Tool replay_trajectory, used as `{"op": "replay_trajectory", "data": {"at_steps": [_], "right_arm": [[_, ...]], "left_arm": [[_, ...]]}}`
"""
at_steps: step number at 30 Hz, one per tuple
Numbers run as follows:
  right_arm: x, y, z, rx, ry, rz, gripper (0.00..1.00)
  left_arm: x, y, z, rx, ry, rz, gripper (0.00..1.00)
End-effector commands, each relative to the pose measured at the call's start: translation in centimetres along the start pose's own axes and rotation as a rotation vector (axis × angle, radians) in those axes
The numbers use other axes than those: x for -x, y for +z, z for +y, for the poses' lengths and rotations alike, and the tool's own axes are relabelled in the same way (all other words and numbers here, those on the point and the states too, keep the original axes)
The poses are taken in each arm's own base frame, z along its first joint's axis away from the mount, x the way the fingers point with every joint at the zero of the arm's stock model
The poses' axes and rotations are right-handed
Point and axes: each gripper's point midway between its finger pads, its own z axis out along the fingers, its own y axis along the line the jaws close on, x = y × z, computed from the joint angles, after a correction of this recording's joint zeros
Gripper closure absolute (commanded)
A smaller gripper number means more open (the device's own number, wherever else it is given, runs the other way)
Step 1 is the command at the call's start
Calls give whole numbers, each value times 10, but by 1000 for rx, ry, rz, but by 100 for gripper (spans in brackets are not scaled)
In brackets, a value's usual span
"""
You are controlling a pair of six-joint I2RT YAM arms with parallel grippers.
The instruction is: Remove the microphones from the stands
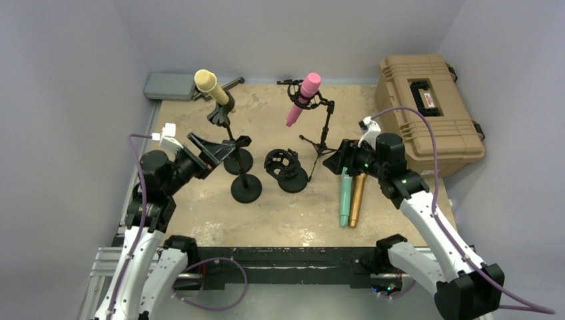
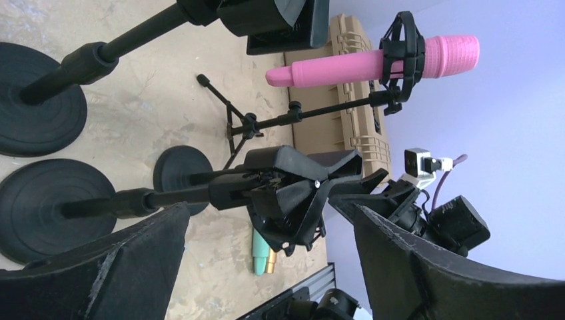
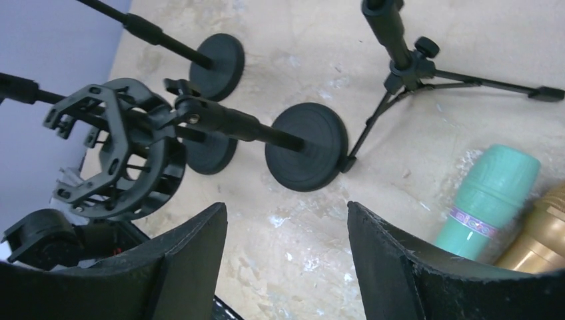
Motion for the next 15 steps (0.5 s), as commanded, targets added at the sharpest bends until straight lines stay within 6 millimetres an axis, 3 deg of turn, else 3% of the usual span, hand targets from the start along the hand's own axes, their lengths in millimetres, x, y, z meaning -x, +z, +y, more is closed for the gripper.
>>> {"op": "replay_trajectory", "data": {"at_steps": [1, 9, 15], "right_arm": [[5, -2, 22, 119, -8, -9, 36], [-6, -1, 33, 200, -29, 45, 40], [-7, -5, 42, 240, -46, 40, 41]], "left_arm": [[11, 4, -21, -84, -21, -30, 10], [15, 16, -11, -39, -27, -34, 22], [17, 20, -4, -4, 19, -28, 26]]}}
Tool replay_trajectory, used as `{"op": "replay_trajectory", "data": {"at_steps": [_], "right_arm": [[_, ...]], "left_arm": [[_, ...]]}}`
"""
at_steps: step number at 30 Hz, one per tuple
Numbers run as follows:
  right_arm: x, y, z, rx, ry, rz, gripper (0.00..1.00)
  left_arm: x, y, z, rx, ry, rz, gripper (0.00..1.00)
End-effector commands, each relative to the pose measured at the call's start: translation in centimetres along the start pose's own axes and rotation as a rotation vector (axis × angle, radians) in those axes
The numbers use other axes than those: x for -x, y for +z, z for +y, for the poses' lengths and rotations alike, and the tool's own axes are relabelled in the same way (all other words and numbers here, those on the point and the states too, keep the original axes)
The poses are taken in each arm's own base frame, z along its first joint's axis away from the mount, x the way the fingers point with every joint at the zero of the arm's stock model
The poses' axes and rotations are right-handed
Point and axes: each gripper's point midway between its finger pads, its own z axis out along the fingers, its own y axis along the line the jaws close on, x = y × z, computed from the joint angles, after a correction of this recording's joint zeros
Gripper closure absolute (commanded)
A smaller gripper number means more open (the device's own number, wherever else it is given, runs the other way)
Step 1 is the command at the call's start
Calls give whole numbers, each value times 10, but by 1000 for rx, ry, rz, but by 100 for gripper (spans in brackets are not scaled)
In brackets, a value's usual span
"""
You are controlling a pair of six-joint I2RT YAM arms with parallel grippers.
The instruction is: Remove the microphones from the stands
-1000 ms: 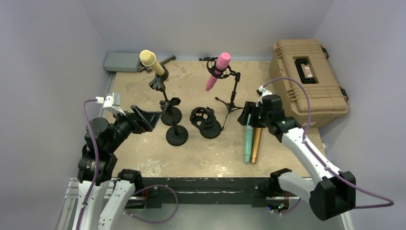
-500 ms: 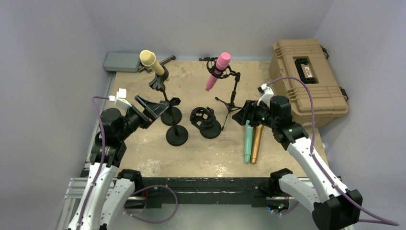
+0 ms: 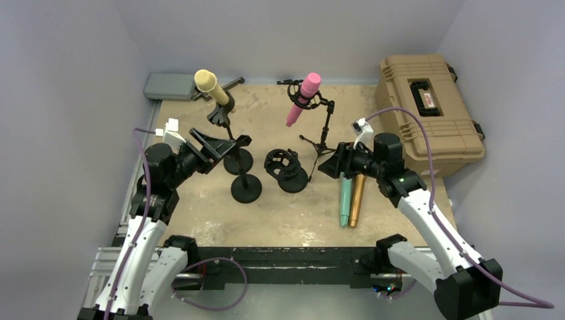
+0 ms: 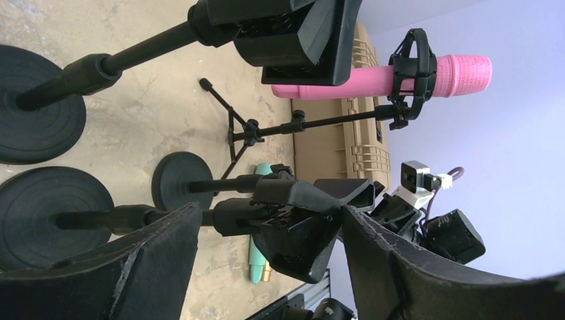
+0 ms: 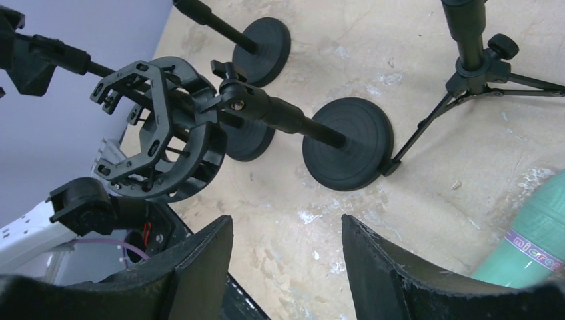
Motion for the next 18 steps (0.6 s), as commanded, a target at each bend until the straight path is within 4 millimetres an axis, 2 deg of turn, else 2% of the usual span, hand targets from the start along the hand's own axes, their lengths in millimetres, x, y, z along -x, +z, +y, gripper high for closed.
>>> {"op": "replay_trajectory", "data": {"at_steps": [1, 6, 11, 18], "right_arm": [[4, -2, 17, 76, -54, -21, 41], [10, -3, 34, 82, -88, -32, 41], [13, 0, 67, 112, -131, -39, 41], [23, -2, 81, 136, -133, -60, 42]], "left_arm": [[10, 0, -9, -19, 70, -31, 27], [-1, 1, 11, 29, 109, 6, 36], [-14, 2, 38, 92, 121, 42, 40], [-35, 10, 68, 137, 133, 113, 42]]}}
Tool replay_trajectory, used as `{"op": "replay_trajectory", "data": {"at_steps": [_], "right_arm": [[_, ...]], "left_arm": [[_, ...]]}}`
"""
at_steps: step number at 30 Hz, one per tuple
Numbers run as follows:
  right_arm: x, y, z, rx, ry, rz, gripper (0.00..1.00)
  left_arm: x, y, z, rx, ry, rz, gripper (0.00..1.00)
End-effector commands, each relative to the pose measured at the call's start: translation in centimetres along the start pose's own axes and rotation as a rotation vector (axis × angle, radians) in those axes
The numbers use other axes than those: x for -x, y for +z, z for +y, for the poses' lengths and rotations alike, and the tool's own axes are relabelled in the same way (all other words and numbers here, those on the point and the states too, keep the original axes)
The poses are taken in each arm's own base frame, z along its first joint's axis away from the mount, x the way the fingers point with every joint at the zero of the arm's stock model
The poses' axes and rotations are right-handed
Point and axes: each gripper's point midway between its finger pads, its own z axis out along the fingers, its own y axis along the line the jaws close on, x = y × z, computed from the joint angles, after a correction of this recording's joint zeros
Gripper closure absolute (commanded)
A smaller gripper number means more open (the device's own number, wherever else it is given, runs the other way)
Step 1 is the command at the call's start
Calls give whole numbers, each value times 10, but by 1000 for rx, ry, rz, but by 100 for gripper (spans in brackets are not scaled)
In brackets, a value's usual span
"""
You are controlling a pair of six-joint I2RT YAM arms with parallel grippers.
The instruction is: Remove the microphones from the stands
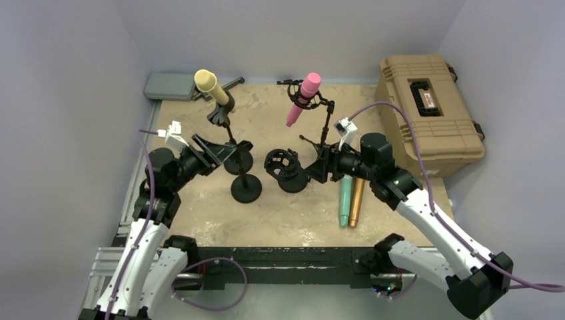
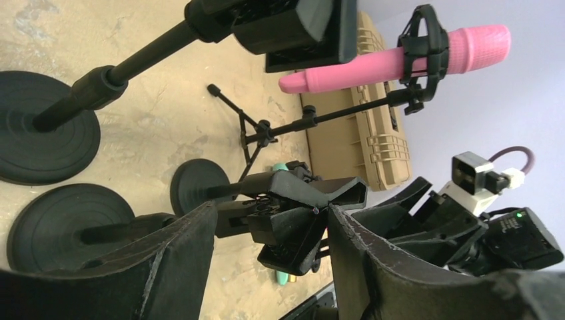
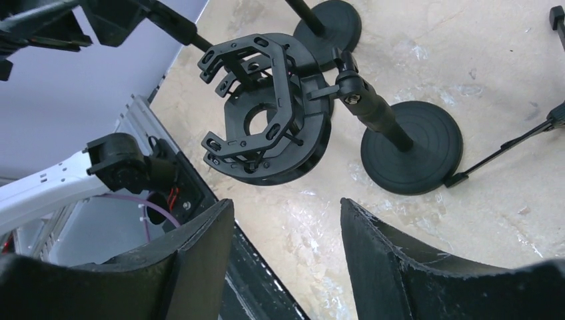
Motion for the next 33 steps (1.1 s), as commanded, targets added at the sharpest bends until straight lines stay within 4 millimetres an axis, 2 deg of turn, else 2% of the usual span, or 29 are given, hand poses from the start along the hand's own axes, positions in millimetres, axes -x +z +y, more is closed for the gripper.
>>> {"op": "replay_trajectory", "data": {"at_steps": [1, 5, 10, 14, 16, 18, 22, 25, 30, 33], "right_arm": [[28, -4, 13, 5, -23, -80, 42], [33, -7, 19, 22, -32, -89, 42], [43, -17, 42, 126, -66, -141, 38], [61, -33, 57, 171, -38, -267, 32], [65, -37, 58, 165, -31, -293, 32], [63, -29, 43, 90, -21, -264, 32], [44, -10, 17, -14, -51, -112, 34], [43, -9, 13, -39, -62, -87, 36], [49, -14, 18, -32, -72, -106, 36], [53, -13, 19, -38, -67, -95, 37]], "left_arm": [[-38, 6, 56, 157, 19, 131, 41], [-48, 6, 71, 177, 11, 139, 42], [-60, 4, 90, 218, 1, 156, 41], [-63, 4, 96, 231, 4, 158, 41], [-62, 2, 96, 237, 15, 160, 39], [-60, 0, 92, 242, 27, 163, 37], [-47, -7, 75, 230, 81, 150, 27], [-32, -17, 61, 241, 133, 114, 20], [-5, -33, 30, 215, 215, 44, 9], [7, -42, 12, 201, 250, 20, 7]]}}
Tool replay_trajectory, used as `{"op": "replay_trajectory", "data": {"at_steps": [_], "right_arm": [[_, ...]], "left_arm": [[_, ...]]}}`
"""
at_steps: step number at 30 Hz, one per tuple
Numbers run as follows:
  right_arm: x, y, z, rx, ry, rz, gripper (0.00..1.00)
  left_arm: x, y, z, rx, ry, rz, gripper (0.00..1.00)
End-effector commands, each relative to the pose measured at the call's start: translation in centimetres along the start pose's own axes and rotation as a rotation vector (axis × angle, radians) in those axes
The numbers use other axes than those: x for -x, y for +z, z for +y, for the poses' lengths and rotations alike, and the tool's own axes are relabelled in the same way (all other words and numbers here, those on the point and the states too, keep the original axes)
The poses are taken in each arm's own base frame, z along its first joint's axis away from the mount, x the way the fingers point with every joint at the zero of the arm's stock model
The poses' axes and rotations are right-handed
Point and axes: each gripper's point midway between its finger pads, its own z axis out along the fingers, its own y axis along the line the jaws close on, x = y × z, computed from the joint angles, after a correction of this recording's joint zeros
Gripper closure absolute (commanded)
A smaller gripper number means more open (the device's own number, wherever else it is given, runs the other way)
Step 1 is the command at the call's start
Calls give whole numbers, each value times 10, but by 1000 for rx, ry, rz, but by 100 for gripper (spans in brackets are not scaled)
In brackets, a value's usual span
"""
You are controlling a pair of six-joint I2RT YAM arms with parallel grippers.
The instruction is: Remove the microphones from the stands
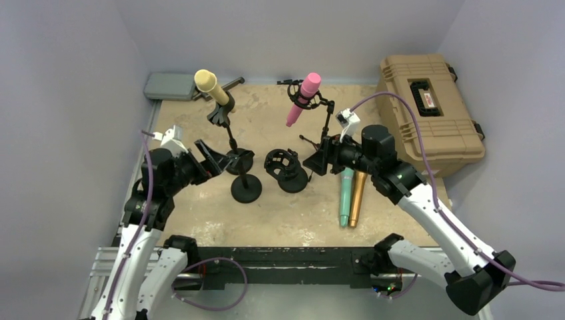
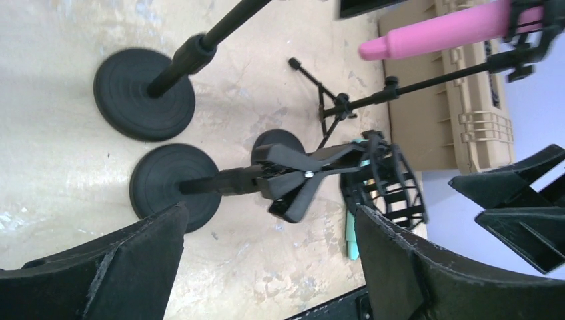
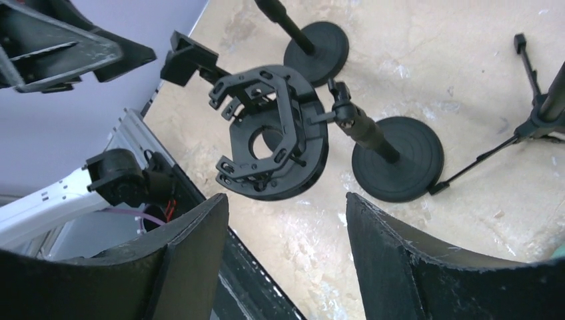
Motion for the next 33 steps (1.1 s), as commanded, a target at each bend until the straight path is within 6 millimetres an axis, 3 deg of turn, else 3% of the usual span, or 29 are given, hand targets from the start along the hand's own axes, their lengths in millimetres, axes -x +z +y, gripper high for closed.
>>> {"op": "replay_trajectory", "data": {"at_steps": [1, 6, 11, 14, 20, 25, 33], "right_arm": [[27, -8, 13, 8, -47, -54, 37], [40, -2, 18, 8, -49, -52, 37], [67, 2, 30, 13, -75, -95, 38], [86, 7, 47, 44, -97, -124, 39], [123, 29, 85, 87, -187, -214, 39], [153, 65, 107, 77, -323, -314, 37], [179, 127, 159, 106, -558, -435, 37]], "left_arm": [[27, -26, -23, -11, 103, -65, 7], [40, -47, -34, -4, 158, -102, 7], [63, -61, -41, 20, 241, -178, 8], [78, -56, -58, -16, 274, -182, 7], [106, -31, -67, -37, 343, -224, 7], [114, -23, -57, 16, 319, -227, 10], [86, -50, -20, 125, 258, -263, 8]]}}
